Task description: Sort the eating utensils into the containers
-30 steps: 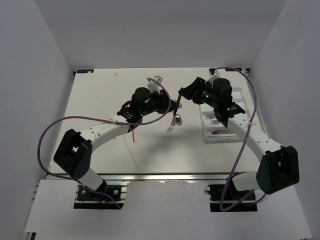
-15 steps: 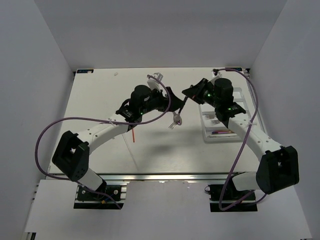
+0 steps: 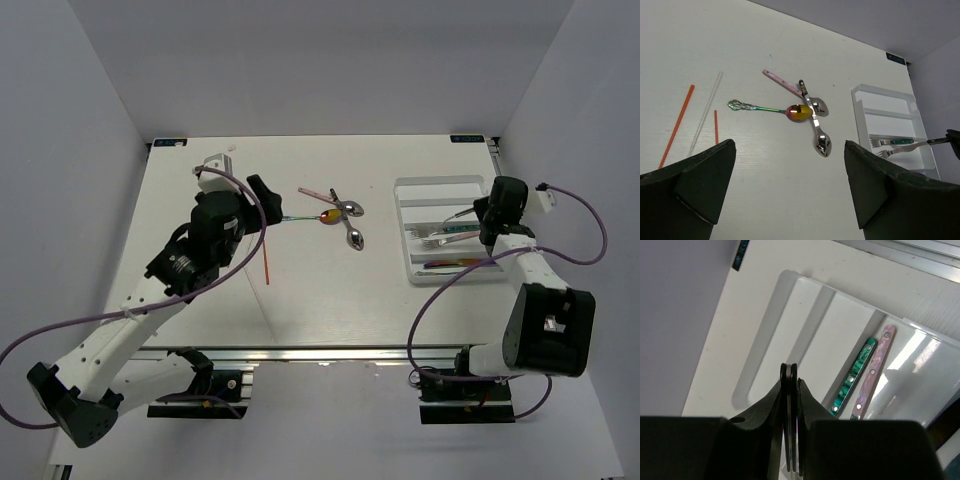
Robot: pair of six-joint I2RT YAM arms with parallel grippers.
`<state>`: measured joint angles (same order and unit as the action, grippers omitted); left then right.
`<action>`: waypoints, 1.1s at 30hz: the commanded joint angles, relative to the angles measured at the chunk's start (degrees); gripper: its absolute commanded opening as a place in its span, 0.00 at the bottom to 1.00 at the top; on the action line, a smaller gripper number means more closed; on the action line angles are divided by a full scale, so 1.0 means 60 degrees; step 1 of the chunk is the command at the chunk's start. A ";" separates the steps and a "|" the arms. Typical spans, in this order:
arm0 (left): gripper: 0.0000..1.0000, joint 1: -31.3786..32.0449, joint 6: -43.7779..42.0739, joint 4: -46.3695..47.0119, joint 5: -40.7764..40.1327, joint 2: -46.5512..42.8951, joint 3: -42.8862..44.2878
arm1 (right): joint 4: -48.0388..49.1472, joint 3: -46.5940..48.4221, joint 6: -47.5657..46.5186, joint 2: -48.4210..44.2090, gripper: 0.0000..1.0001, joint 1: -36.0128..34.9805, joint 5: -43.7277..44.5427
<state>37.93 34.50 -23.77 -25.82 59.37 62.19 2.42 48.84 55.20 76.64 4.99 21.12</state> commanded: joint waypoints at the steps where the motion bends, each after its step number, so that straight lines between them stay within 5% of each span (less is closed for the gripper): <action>1: 0.98 0.0006 -0.0535 -0.0827 -0.0369 -0.0023 -0.0404 | 0.1238 0.0135 0.0161 0.0832 0.00 0.0178 0.0171; 7: 0.98 0.0006 -0.0682 -0.1282 -0.0442 -0.0301 -0.0609 | 0.1618 -0.0156 0.0292 0.1450 0.00 0.0266 0.0156; 8: 0.98 0.0006 -0.0696 -0.1312 -0.0471 -0.0374 -0.0653 | 0.1633 -0.0171 0.0292 0.1494 0.10 0.0310 0.0098; 9: 0.98 0.0006 -0.0740 -0.1355 -0.0558 -0.0418 -0.0668 | 0.1590 -0.0200 0.0278 0.1494 0.40 0.0339 0.0068; 10: 0.98 0.0006 -0.0740 -0.1370 -0.0617 -0.0447 -0.0712 | 0.1503 -0.0200 0.0292 0.1465 0.55 0.0354 0.0068; 13: 0.98 -0.0008 -0.0697 -0.1385 -0.0764 -0.0389 -0.0800 | 0.1093 -0.0098 0.0249 0.1145 0.88 0.0369 0.0097; 21: 0.98 0.0006 -0.0141 -0.1721 -0.0895 0.0153 -0.0216 | 0.0755 0.1320 -0.2325 0.0336 0.89 -0.0274 -0.1144; 26: 0.98 -0.0228 -0.0314 -0.3345 -0.2974 0.0694 0.0868 | -0.2007 0.4437 -0.6290 0.2851 0.89 -0.2966 -0.2920; 30: 0.98 -0.0345 -0.1660 -0.3847 -0.3942 0.0360 0.0988 | -0.3419 0.6389 -0.7601 0.4714 0.88 -0.4609 -0.2628; 33: 0.98 -0.0316 -0.2089 -0.3278 -0.4966 -0.0781 0.0154 | -0.3683 0.6727 -0.7865 0.5710 0.76 -0.5560 -0.2993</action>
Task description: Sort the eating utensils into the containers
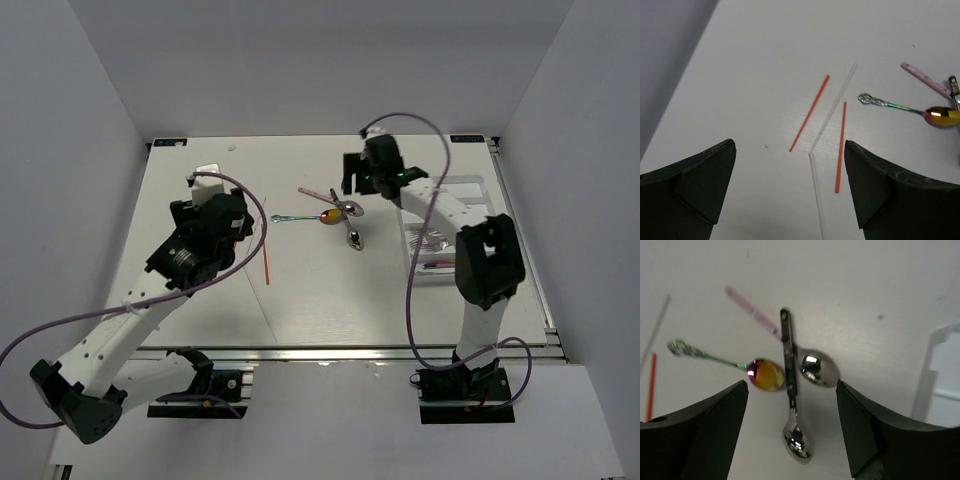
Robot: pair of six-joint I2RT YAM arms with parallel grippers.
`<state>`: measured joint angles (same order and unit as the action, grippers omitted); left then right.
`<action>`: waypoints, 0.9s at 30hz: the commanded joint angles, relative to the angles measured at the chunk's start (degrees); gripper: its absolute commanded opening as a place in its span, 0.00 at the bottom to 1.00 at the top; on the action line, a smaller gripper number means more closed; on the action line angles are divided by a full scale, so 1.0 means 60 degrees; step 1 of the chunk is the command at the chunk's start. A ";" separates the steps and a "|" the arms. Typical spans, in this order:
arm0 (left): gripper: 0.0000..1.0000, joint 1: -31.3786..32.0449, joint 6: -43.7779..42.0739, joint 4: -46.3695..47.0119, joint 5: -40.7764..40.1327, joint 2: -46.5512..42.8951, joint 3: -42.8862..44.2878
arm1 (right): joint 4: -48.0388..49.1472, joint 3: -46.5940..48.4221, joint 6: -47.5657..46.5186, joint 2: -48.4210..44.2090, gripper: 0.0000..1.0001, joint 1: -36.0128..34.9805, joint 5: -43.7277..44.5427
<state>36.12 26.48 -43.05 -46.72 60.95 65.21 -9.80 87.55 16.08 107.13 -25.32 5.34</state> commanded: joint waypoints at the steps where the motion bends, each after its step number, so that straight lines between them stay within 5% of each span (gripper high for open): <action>1: 0.98 -0.0014 -0.0780 0.0228 -0.1399 -0.1409 -0.0931 | -0.1546 0.0262 -0.1404 0.0718 0.75 -0.0685 0.0028; 10: 0.98 -0.0028 -0.0106 0.1285 -0.1048 -0.3185 -0.3162 | -0.1589 0.0672 -0.2049 0.1817 0.55 -0.1332 0.0353; 27: 0.98 -0.0029 -0.0209 0.1432 -0.0695 -0.2980 -0.3193 | -0.1560 0.0790 -0.2621 0.2931 0.27 -0.1346 0.0237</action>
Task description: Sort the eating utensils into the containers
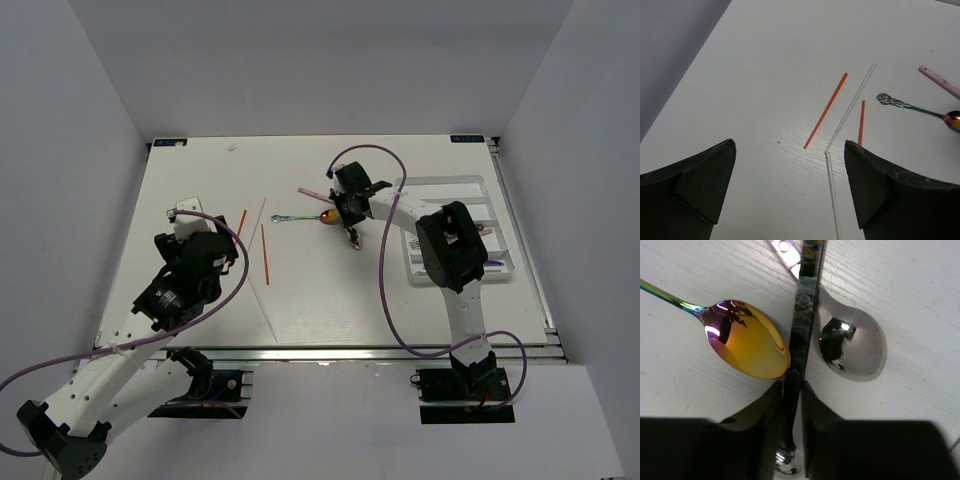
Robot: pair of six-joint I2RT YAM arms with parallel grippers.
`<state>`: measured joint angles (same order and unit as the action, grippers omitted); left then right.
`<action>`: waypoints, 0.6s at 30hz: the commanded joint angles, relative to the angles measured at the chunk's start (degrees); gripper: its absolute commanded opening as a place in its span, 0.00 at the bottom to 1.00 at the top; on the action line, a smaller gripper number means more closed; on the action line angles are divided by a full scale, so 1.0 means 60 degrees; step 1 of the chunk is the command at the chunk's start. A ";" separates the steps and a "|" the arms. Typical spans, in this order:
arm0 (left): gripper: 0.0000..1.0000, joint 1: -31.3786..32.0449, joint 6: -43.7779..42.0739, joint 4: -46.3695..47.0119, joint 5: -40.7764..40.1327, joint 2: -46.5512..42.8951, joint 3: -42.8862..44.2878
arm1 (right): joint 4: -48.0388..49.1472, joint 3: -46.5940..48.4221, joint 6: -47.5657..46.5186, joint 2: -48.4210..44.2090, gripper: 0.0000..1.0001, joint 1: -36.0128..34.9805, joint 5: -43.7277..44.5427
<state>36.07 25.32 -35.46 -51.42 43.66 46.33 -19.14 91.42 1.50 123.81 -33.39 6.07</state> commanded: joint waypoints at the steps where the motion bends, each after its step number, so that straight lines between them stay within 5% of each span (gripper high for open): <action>1: 0.98 -0.0021 -0.0016 0.0168 0.0088 -0.0084 -0.0045 | 0.0010 0.0145 -0.0205 0.0137 0.18 -0.0016 0.0074; 3: 0.98 -0.0021 -0.0045 0.0183 0.0103 -0.0055 -0.0045 | -0.0019 0.0116 -0.0205 -0.0096 0.01 -0.0017 -0.0131; 13: 0.98 -0.0021 0.0013 0.0095 0.0015 -0.0259 -0.0060 | 0.0741 -0.0455 0.1623 -0.2718 0.00 0.0612 -0.0249; 18: 0.98 -0.0021 0.0028 0.0080 0.0000 -0.0362 -0.0089 | 0.1957 -0.2006 0.4988 -0.3920 0.00 0.2660 0.0175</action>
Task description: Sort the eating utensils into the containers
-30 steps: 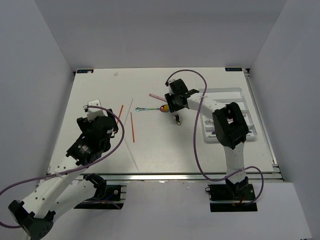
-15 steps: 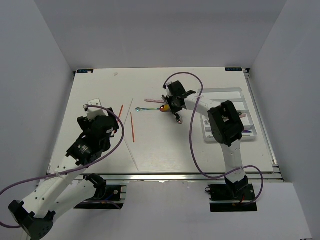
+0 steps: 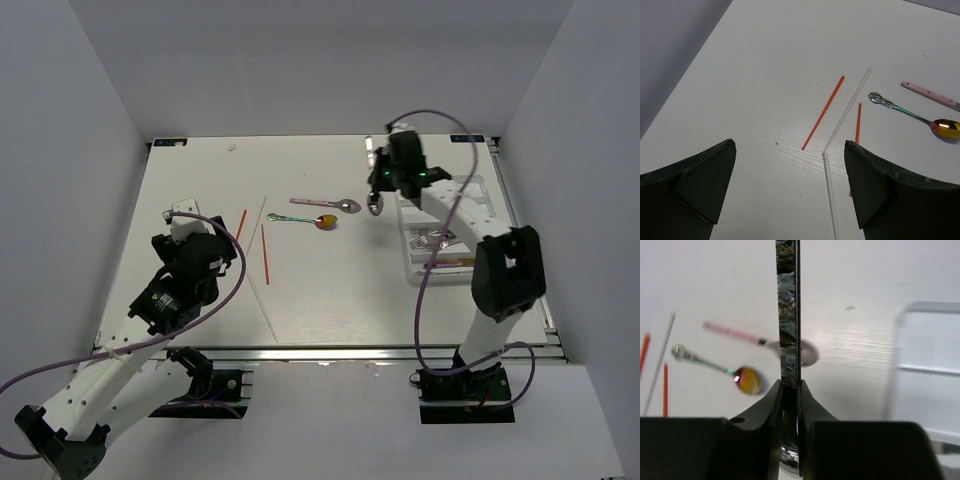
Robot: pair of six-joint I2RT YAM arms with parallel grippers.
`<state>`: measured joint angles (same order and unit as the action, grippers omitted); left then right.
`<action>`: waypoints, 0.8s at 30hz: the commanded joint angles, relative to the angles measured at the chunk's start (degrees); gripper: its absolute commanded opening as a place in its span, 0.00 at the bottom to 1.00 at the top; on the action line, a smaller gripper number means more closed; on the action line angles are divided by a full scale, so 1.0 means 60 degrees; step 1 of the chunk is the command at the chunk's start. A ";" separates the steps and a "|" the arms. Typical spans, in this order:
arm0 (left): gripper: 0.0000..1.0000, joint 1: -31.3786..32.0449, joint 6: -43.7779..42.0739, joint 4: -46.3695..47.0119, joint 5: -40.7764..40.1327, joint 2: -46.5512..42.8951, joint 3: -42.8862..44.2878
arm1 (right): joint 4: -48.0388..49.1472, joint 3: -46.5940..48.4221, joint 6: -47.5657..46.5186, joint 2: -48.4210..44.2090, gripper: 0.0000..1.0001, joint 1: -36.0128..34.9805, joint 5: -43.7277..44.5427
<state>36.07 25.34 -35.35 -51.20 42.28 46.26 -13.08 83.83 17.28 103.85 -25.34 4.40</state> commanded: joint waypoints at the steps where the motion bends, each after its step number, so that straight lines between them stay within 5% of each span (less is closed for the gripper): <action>1: 0.98 -0.0021 0.0024 0.0062 -0.0036 -0.0133 -0.0078 | 0.1312 -0.1049 0.3061 -0.0653 0.00 0.1642 0.0714; 6: 0.98 -0.0036 0.0010 0.0121 0.0008 -0.0046 -0.0078 | 0.2778 -0.3744 0.7686 -0.1370 0.00 0.3080 0.2966; 9: 0.98 -0.0036 0.0010 0.0135 0.0125 -0.0001 -0.0093 | 0.2796 -0.3865 0.8893 -0.1299 0.00 0.3330 0.3745; 24: 0.98 -0.0036 -0.0078 0.0282 0.0374 0.0306 -0.0122 | 0.3410 -0.3748 1.0582 -0.0273 0.00 0.3711 0.3969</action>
<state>36.07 25.28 -34.50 -49.45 43.97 45.47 3.64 59.81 76.99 101.25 -3.49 26.55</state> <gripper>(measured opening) 0.979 0.159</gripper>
